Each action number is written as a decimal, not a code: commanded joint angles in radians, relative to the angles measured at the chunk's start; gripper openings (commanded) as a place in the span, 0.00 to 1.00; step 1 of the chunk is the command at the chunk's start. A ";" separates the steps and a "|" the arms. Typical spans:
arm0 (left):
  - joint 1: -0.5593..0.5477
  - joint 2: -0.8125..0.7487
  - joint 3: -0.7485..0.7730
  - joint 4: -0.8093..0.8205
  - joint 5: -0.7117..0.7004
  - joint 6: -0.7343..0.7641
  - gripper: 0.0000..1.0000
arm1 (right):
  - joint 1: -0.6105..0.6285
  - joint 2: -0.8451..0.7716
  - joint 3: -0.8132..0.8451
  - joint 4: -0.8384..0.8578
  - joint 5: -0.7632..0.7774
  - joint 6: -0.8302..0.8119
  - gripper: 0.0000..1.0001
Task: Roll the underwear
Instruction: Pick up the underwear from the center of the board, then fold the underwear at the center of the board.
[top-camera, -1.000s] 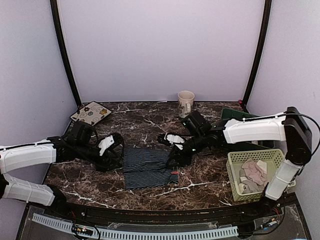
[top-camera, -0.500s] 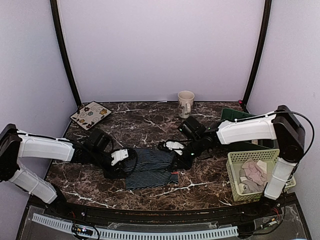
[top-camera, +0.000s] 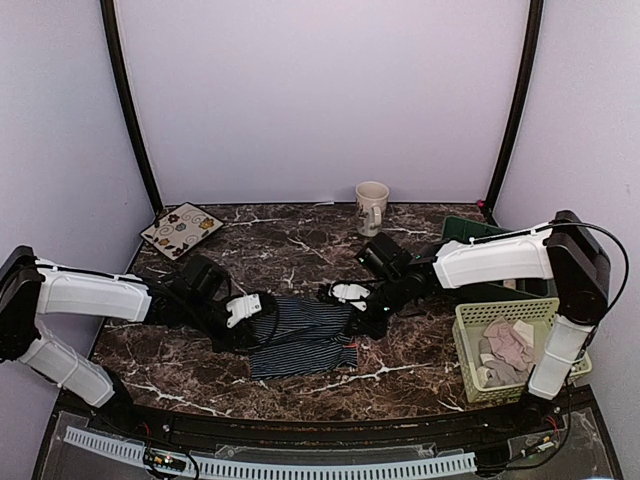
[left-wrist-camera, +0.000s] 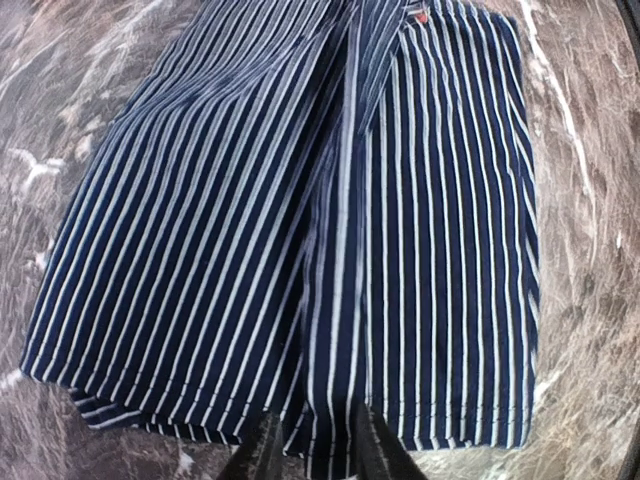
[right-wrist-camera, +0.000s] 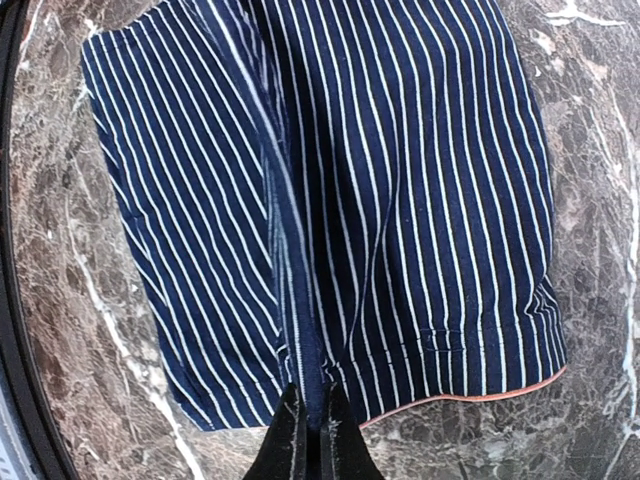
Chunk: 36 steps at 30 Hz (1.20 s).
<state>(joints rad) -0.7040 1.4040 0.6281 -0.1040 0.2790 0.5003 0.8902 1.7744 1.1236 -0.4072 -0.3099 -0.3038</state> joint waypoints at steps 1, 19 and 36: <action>0.008 -0.034 0.019 -0.014 0.041 -0.058 0.38 | 0.005 -0.028 0.022 -0.006 0.048 -0.059 0.00; 0.018 0.064 0.117 -0.126 0.112 -0.073 0.00 | 0.006 -0.049 0.022 0.006 0.115 -0.073 0.00; -0.054 -0.019 0.078 -0.172 0.127 -0.021 0.00 | 0.063 -0.212 -0.227 0.173 0.149 -0.236 0.01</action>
<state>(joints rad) -0.7334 1.3659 0.7246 -0.2413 0.4030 0.4629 0.9161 1.5963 0.9695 -0.2974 -0.1558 -0.5007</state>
